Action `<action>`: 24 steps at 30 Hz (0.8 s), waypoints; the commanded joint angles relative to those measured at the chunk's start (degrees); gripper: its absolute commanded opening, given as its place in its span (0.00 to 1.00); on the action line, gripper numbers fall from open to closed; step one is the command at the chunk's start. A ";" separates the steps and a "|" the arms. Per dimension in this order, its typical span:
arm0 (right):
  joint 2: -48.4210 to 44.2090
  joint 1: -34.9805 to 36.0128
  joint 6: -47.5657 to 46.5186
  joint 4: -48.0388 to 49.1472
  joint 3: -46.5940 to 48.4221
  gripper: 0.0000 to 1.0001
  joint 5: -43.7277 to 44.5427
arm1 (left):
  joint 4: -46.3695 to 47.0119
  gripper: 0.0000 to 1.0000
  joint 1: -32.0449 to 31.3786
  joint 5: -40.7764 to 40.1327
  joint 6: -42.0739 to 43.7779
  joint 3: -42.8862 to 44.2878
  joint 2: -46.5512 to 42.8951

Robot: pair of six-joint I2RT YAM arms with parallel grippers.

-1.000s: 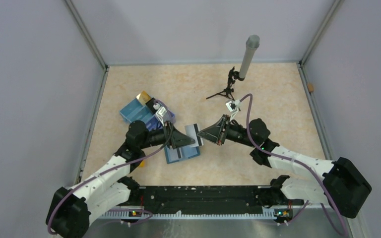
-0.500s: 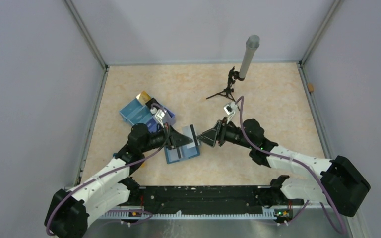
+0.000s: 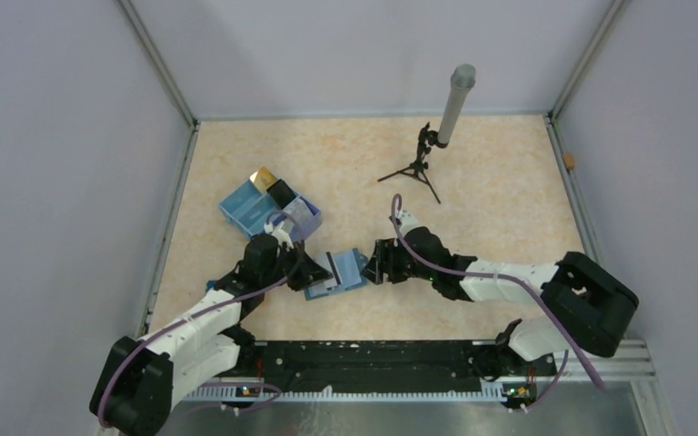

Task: Put the credit cards into the card holder
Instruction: Insert the credit card into the card holder.

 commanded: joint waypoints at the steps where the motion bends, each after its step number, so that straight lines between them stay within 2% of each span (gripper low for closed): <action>1: 4.69 0.44 2.05 1.11 3.39 0.64 2.87 | 0.95 0.00 2.42 1.27 1.58 -1.77 0.52; 8: 10.43 0.46 3.91 4.11 4.84 0.56 0.70 | 0.50 0.00 7.77 4.60 3.59 -4.47 0.22; 15: 14.27 0.90 4.77 5.66 6.68 0.56 -1.22 | 0.09 0.00 8.67 5.47 4.42 -4.80 0.29; 18: 15.57 1.59 4.75 3.96 8.03 0.55 -0.53 | 0.21 0.00 8.94 5.66 4.67 -4.85 0.55; 24: 17.34 2.78 4.43 -2.82 10.68 0.44 4.39 | 1.06 0.00 9.12 6.54 4.71 -4.82 1.56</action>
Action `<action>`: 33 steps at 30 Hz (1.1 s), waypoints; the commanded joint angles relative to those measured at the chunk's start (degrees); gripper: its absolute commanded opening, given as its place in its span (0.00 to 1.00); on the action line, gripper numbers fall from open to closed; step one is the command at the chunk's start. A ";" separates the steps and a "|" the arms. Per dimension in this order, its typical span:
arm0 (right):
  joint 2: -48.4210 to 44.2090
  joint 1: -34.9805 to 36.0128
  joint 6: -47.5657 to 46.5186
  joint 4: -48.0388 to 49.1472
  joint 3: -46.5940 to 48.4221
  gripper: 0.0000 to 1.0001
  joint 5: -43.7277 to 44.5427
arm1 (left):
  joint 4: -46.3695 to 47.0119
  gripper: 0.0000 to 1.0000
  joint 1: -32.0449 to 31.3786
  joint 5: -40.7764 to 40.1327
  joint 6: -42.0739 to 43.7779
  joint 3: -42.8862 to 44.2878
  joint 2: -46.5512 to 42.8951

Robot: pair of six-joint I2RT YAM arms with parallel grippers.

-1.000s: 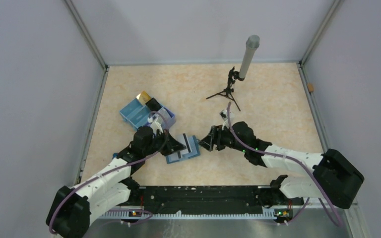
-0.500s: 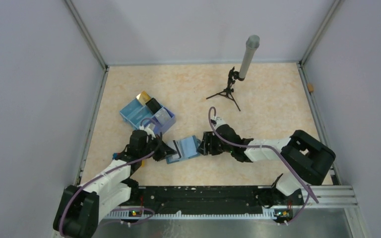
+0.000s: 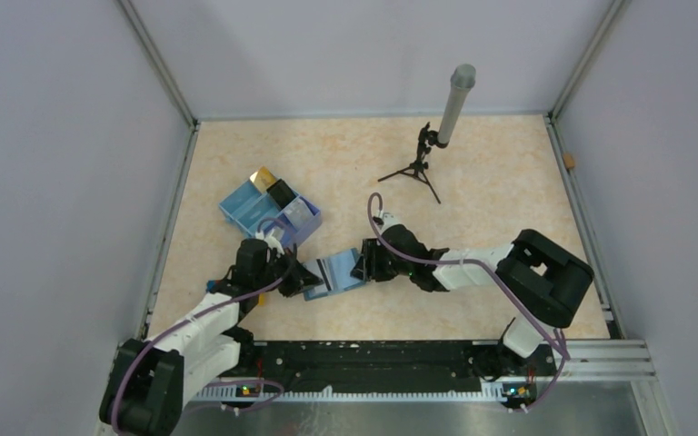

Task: Put the credit cards into the card holder
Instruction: Insert the credit card into the card holder.

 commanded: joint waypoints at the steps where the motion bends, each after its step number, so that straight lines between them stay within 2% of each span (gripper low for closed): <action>1: 1.68 1.03 -0.10 -5.32 3.34 0.41 4.33 | 2.26 0.00 0.34 1.54 1.24 -0.40 1.11; 7: 2.86 1.23 0.30 -8.51 4.38 0.27 6.75 | 3.80 0.00 0.34 3.31 1.68 0.40 3.64; 15: 4.10 1.35 1.37 -10.95 5.04 0.15 8.17 | 8.09 0.00 0.35 3.55 0.21 0.01 4.87; 24: 4.45 1.25 2.24 -11.48 5.13 0.13 8.56 | 15.19 0.00 0.34 4.46 -3.32 -1.15 9.94; 33: 4.87 1.30 2.53 -11.55 5.13 0.12 8.61 | 16.46 0.00 0.34 4.84 -4.74 -0.93 12.90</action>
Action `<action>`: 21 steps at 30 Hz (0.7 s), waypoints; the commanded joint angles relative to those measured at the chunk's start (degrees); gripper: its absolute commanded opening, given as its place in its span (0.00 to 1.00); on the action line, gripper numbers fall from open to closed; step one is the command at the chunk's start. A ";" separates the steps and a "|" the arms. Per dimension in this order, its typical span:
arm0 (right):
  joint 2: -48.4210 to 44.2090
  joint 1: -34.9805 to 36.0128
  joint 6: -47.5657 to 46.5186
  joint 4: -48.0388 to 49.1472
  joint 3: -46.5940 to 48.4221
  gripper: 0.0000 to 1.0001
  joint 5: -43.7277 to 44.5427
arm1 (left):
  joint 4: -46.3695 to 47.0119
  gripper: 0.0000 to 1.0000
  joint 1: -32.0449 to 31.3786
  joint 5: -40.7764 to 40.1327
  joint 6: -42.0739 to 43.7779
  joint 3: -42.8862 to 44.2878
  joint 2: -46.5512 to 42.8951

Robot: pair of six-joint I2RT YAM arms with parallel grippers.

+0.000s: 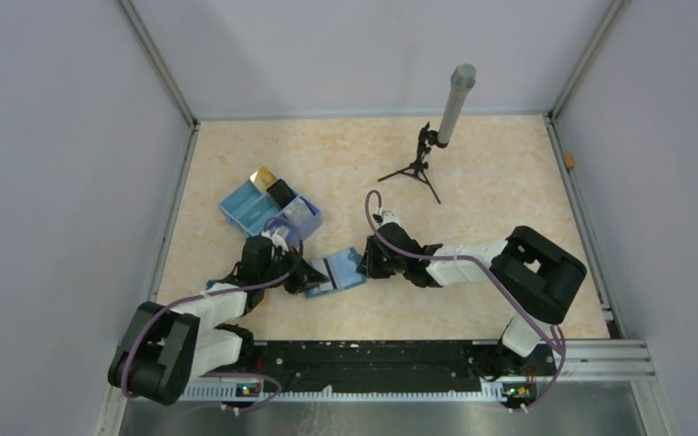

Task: Put the credit cards into the card holder
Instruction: Insert the credit card into the card holder.

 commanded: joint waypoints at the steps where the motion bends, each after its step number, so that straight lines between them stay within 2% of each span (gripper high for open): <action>1: 2.32 0.47 -0.35 -4.73 0.69 0.12 2.36 | 3.78 0.00 0.30 1.25 -0.96 -0.21 1.56; 21: 2.50 0.49 -0.09 -5.56 1.05 0.12 2.92 | 3.55 0.00 0.30 2.03 -3.28 1.53 8.84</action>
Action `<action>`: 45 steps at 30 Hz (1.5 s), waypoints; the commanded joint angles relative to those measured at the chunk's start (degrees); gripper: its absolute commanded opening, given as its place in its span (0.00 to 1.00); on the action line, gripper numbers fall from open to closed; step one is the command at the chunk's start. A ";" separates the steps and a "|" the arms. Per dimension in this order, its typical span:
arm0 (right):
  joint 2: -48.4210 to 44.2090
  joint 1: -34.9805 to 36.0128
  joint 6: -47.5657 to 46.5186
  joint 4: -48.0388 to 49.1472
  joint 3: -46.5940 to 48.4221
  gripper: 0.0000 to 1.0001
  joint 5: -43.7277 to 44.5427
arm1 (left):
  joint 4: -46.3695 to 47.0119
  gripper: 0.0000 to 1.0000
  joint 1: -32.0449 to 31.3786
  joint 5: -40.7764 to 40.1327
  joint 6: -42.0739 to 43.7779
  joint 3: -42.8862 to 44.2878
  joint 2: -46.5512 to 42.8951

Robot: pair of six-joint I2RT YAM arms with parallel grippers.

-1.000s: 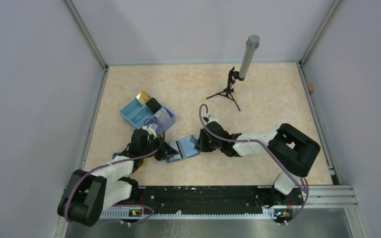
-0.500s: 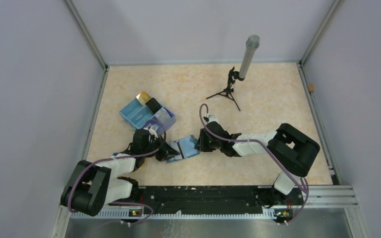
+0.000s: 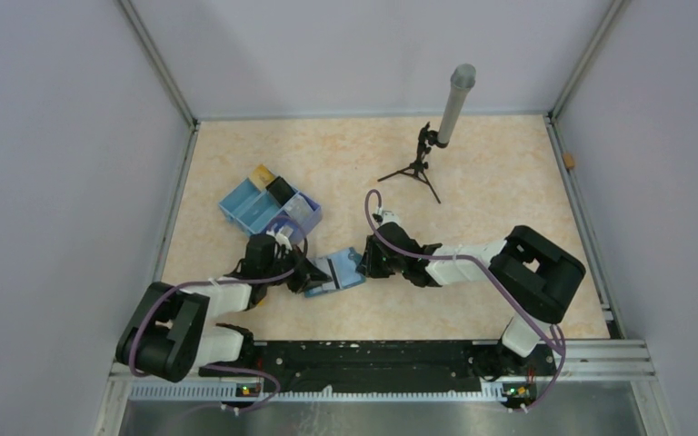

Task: Put the credit cards into the card holder
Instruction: Insert the credit card into the card holder.

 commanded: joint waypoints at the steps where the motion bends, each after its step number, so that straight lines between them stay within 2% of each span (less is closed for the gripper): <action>1: 2.16 0.54 -0.51 -5.42 0.67 0.12 2.72 | -1.75 0.00 0.30 -0.69 -2.38 0.52 1.63; 27: 2.31 0.47 -0.41 -5.46 0.95 0.11 2.71 | 5.82 0.00 0.13 -4.53 -6.71 -1.97 4.69; 37: 2.21 0.47 -0.25 -5.60 0.85 0.11 2.72 | -9.77 0.00 0.12 -7.56 -4.50 -0.60 -7.65; 45: 2.26 0.52 -0.17 -5.02 0.42 0.10 2.38 | -8.32 0.00 0.12 -6.35 -6.30 -2.38 -9.38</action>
